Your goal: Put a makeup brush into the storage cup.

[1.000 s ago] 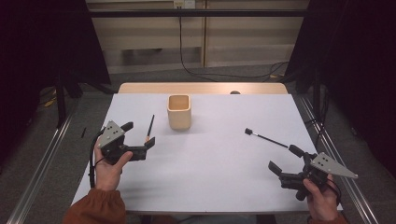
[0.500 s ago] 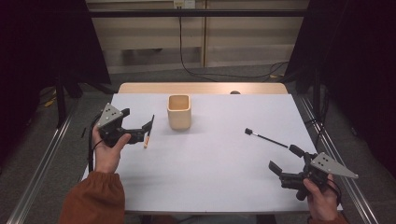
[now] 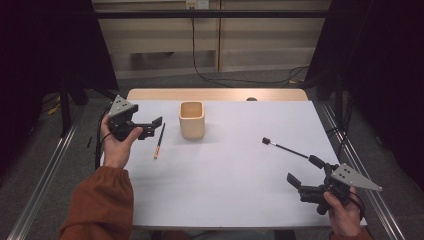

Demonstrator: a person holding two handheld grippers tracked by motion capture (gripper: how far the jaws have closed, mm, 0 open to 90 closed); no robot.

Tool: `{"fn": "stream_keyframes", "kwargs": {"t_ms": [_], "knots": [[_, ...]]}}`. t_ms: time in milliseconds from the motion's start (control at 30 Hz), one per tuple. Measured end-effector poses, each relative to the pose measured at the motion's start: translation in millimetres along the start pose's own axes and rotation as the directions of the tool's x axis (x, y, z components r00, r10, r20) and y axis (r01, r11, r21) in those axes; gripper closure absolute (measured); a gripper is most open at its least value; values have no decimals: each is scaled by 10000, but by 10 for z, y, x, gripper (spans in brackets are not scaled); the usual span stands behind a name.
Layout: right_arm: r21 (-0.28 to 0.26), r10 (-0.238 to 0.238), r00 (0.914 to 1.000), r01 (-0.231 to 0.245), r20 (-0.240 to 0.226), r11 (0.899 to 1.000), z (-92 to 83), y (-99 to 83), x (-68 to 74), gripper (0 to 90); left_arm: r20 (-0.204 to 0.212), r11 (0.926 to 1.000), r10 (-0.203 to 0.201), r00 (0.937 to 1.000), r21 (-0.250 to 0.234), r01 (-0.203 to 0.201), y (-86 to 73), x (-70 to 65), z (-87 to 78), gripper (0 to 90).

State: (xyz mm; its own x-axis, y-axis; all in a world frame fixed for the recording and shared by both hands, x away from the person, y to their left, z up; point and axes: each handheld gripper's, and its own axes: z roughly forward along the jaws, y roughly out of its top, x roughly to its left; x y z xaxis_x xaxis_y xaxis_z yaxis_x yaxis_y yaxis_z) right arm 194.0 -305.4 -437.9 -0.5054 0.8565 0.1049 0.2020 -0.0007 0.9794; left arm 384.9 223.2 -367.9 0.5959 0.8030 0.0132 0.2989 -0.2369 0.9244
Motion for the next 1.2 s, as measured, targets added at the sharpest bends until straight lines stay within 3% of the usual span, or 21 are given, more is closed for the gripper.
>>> {"fn": "stream_keyframes", "kwargs": {"t_ms": [133,267,433,567,667,733,800,900,933,967,1167,1200], "knots": [[49,-14,10000,14,40,10000,1,-4,-4,0,96,9999,-152,9998,43,152,-25,47,50,19],[94,21,10000,-21,42,10000,11,-5,-3,0,118,9994,2,9999,334,-6,7,43,84,26],[81,-22,10000,22,16,10000,9,-5,-5,0,-302,9970,-74,9995,765,97,54,81,151,36],[79,-29,10000,29,15,10000,7,-5,-6,0,-176,9892,-181,9997,1451,205,39,149,214,34],[150,-91,9999,90,71,9998,11,-8,-10,0,-5,9792,-254,9997,2013,250,68,183,234,39],[111,-29,10000,28,89,9999,12,-7,-13,0,13,9767,-447,9990,2102,434,99,201,232,45],[109,21,10000,-22,86,9999,13,-5,-9,0,-85,9725,-385,9992,2294,395,131,211,231,47],[126,-4,10000,3,73,9999,16,-4,-6,0,-69,9614,-543,9985,2698,541,144,229,258,55],[121,-8,10000,7,82,9999,15,-5,-8,0,158,9449,-933,9955,3165,836,131,244,296,61],[121,-8,10000,7,82,9999,15,-5,-8,0,158,9449,-933,9955,3165,836,131,244,296,64],[162,37,9999,-39,130,9999,17,-7,-11,0,428,8917,-1531,9873,4366,1194,63,329,422,59],[159,28,9999,-30,121,9999,17,-6,-13,0,449,8861,-1543,9870,4482,1182,59,342,437,59]]}}
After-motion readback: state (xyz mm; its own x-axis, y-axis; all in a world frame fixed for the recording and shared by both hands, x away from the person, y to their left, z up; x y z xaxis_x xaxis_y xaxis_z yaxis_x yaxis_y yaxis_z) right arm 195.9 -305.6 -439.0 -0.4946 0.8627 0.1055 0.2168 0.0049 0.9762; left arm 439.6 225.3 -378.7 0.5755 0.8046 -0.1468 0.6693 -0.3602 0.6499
